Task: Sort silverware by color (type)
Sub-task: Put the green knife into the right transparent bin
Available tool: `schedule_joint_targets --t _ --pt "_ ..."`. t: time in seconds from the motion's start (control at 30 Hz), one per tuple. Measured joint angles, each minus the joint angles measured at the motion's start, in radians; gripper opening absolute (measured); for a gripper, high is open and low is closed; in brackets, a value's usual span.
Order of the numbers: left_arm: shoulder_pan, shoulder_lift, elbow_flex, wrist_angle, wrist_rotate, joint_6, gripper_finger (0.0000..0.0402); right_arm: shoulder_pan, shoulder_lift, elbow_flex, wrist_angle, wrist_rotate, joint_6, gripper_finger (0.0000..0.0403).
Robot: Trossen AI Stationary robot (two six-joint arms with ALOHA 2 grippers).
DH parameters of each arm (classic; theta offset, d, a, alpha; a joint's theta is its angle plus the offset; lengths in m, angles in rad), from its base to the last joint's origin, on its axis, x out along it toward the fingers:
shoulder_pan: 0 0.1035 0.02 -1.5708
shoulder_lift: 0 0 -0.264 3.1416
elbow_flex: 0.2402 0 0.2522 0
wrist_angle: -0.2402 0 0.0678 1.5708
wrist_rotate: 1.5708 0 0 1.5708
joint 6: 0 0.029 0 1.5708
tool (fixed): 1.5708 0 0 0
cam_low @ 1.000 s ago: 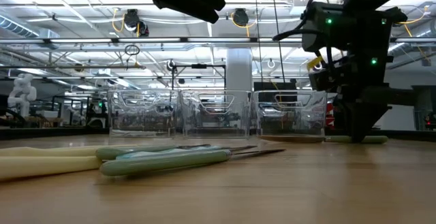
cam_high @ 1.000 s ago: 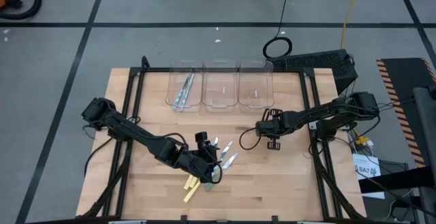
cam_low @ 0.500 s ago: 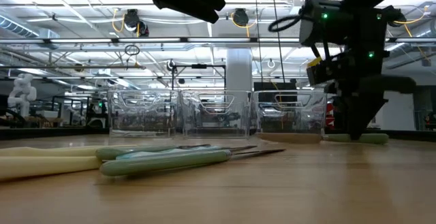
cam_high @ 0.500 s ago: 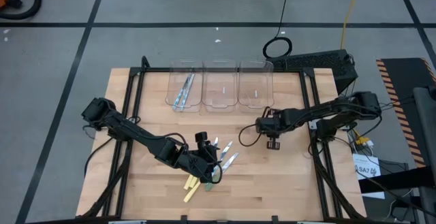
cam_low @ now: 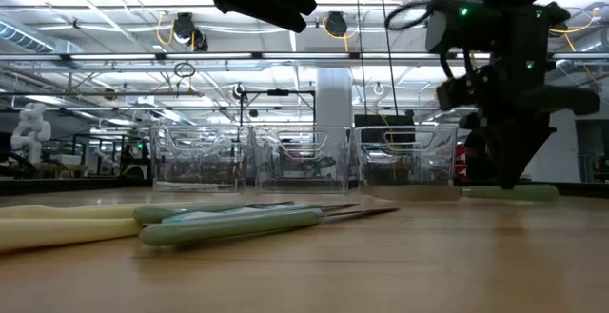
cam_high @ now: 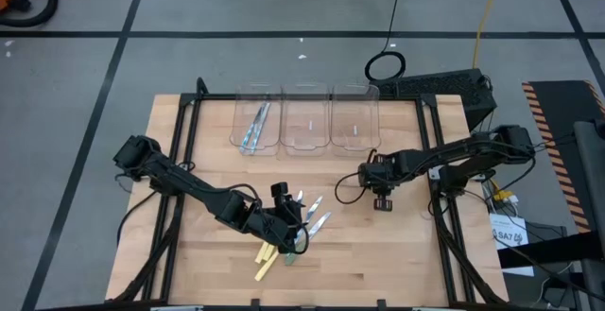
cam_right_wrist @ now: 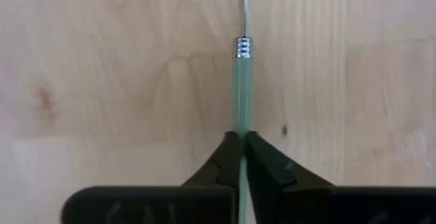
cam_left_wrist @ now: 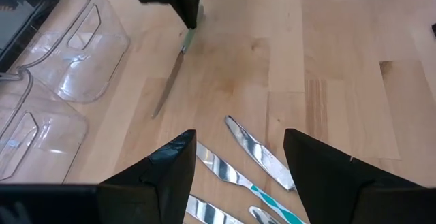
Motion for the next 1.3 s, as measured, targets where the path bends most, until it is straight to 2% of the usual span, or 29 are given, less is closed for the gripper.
schedule_joint_targets --t 0.2,0.63,0.87,1.3 --pt "0.013 0.000 0.000 0.000 0.000 0.000 0.0230 0.000 -0.022 -0.001 -0.003 0.003 0.015 0.0005" --pt "0.012 0.000 0.000 0.007 0.000 -0.001 0.0230 0.002 0.052 0.006 0.018 0.021 0.044 0.0002" --pt "0.016 0.068 0.000 0.057 0.000 0.038 0.0230 0.021 0.054 0.005 0.020 0.037 0.044 0.0001" --pt "0.039 0.091 -0.001 0.060 0.022 0.041 0.0230 0.027 0.067 0.000 0.017 0.088 0.056 0.0053"
